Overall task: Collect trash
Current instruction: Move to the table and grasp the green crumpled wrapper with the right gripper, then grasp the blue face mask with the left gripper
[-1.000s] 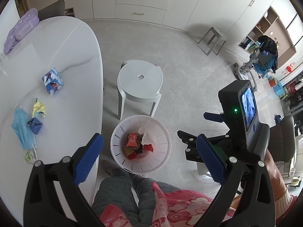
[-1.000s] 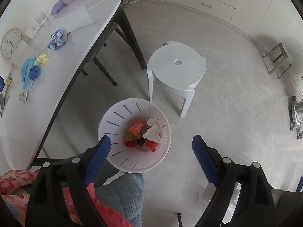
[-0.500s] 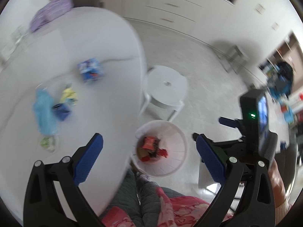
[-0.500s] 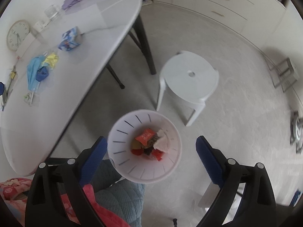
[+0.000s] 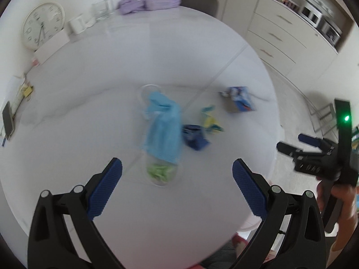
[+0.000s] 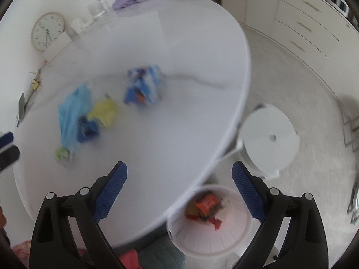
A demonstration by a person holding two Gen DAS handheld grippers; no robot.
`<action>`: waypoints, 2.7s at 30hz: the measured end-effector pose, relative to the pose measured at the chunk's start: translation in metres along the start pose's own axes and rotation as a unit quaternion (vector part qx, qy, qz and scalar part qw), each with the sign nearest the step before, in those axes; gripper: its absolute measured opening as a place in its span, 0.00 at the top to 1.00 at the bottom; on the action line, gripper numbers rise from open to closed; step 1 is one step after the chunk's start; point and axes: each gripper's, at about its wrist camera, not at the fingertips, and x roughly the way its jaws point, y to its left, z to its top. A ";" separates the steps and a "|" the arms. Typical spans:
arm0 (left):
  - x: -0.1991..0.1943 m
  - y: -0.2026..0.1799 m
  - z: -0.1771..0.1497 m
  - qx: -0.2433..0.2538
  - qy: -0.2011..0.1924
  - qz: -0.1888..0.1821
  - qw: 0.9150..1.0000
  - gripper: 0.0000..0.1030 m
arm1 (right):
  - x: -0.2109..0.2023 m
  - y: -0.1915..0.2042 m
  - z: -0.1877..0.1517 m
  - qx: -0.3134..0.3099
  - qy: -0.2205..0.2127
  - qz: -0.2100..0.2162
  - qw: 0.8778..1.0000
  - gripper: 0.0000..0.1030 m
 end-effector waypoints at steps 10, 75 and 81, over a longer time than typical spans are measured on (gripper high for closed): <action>0.032 0.059 -0.020 -0.004 0.023 -0.031 0.999 0.09 | 0.005 0.083 0.013 -0.111 -0.015 0.076 0.991 0.09; 0.113 0.028 0.065 0.016 0.060 -0.127 0.990 0.43 | -0.037 0.060 0.031 -0.104 -0.063 0.104 0.987 0.81; 0.126 0.027 0.067 0.015 0.096 -0.127 0.987 0.80 | -0.026 0.050 0.026 -0.067 -0.064 0.100 0.991 0.81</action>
